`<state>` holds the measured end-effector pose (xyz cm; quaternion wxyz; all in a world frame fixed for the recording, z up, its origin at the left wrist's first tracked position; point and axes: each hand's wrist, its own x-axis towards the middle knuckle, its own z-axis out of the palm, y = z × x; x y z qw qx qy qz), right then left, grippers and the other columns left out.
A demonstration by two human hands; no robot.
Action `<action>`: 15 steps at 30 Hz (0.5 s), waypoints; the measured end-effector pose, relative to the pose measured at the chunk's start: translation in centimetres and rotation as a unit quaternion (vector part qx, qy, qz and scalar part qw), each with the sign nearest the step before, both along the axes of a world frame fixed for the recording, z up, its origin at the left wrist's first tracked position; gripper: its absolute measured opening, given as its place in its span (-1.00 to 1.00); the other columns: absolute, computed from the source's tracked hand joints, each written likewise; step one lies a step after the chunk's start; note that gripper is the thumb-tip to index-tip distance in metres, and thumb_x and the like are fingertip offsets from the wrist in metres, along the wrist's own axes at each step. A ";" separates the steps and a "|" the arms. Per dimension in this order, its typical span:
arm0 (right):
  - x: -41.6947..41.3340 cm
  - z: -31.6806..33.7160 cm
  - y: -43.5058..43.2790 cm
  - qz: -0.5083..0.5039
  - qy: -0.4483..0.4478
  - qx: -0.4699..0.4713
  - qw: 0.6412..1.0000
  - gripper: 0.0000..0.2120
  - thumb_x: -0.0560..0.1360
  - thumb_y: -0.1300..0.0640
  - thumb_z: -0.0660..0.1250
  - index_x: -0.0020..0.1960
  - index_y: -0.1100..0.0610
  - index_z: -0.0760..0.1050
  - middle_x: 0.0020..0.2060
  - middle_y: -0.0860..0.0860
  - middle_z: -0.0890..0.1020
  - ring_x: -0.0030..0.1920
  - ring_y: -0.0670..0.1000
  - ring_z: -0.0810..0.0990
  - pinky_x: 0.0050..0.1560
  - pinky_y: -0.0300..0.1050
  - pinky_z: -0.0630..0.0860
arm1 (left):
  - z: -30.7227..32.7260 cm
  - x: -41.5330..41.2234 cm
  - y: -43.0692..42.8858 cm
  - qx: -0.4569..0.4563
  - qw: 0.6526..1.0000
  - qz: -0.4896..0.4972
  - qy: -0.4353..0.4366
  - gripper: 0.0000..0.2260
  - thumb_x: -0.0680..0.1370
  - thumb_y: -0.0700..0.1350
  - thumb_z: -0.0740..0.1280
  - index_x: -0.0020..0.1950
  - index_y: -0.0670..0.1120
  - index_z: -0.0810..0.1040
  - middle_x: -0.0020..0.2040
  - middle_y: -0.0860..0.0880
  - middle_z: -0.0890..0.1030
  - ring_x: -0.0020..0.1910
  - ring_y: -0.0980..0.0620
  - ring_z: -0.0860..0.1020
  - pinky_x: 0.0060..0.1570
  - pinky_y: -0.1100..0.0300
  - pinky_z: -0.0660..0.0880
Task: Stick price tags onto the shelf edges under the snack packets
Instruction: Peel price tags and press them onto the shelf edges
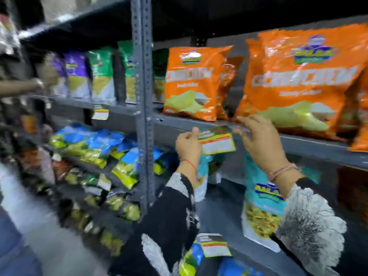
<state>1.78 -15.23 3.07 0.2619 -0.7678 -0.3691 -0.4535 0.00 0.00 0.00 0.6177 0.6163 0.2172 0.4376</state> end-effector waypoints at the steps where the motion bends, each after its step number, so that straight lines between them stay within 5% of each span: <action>1: 0.7 -0.4 0.8 -0.016 -0.004 -0.017 1.000 -0.72 0.38 0.27 0.41 0.03 0.40 0.51 -0.16 0.36 0.59 -0.11 0.34 0.53 -0.08 0.06 0.45 | -0.1 0.1 0.0 0.019 0.999 -0.036 0.006 -0.71 0.48 -0.06 0.32 -0.11 -0.31 0.58 -0.06 -0.34 0.63 -0.02 -0.23 0.57 -0.11 0.05 0.44; 3: 1.9 -0.9 2.4 -0.032 0.002 -0.026 0.999 -0.71 0.34 0.31 0.45 -0.01 0.42 0.51 -0.21 0.35 0.58 -0.14 0.35 0.53 -0.11 0.14 0.48 | -0.5 0.8 0.8 0.015 0.996 -0.085 -0.009 -0.77 0.43 -0.10 0.39 -0.13 -0.28 0.59 -0.19 -0.21 0.62 -0.14 -0.10 0.56 -0.11 0.07 0.44; 7: 3.4 -2.1 4.6 -0.062 0.028 0.059 0.996 -0.76 0.36 0.27 0.45 -0.01 0.32 0.52 -0.23 0.31 0.55 -0.17 0.28 0.51 -0.18 0.04 0.38 | -1.5 2.5 2.2 -0.017 0.993 -0.113 -0.022 -0.71 0.34 -0.13 0.47 -0.01 -0.17 0.49 -0.13 -0.02 0.48 -0.14 0.02 0.45 -0.08 0.17 0.39; 10: 4.0 -2.1 5.4 -0.119 0.028 0.090 0.988 -0.82 0.39 0.31 0.42 -0.04 0.35 0.52 -0.18 0.33 0.54 -0.13 0.30 0.51 -0.16 0.06 0.38 | -2.1 3.8 2.4 -0.029 0.983 -0.180 -0.019 -0.79 0.35 -0.18 0.47 -0.21 -0.07 0.43 -0.33 0.07 0.45 -0.32 0.14 0.44 -0.25 0.30 0.41; 15: 3.9 -2.2 5.5 -0.110 -0.017 0.132 0.985 -0.93 0.34 0.39 0.39 -0.30 0.34 0.52 -0.31 0.29 0.56 -0.22 0.18 0.49 -0.25 -0.03 0.31 | -2.4 3.6 2.0 0.016 0.987 -0.140 -0.080 -0.64 0.37 -0.30 0.42 -0.42 0.04 0.34 -0.44 0.09 0.40 -0.49 0.26 0.44 -0.43 0.49 0.34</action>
